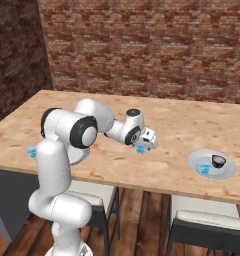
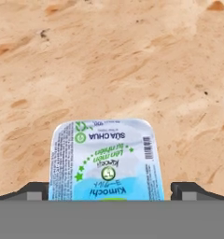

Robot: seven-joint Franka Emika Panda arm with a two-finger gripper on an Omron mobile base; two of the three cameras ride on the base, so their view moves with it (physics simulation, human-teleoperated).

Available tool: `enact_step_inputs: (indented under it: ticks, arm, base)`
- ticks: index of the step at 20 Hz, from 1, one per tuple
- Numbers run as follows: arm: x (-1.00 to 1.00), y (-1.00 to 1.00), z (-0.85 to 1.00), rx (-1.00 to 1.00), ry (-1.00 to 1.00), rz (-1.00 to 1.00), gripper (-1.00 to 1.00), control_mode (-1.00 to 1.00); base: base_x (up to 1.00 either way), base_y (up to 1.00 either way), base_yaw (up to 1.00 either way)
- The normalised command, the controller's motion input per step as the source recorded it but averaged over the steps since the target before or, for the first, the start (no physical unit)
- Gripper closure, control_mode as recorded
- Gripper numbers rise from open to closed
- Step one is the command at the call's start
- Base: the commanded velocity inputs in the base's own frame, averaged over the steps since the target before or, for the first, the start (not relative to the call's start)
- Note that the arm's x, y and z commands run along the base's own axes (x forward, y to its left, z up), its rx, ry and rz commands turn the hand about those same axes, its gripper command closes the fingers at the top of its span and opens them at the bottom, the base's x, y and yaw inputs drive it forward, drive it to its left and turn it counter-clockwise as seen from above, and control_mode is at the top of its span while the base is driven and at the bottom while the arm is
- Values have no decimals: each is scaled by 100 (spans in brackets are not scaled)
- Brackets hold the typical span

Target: Place two yogurt containers on each plate.

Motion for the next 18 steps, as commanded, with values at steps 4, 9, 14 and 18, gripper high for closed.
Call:
enact_step_inputs:
  ticks: [4,9,14,18]
  arm:
    - [0,0,-2,0,0,0,-100,-100]
    - [0,0,-21,0,0,0,-100,-100]
    - [3,0,-14,-1,0,0,-100,-100]
    - [0,0,-2,-1,0,0,100,-100]
  base:
    - [0,0,0]
    - [0,0,0]
    - [0,0,0]
    - [0,0,0]
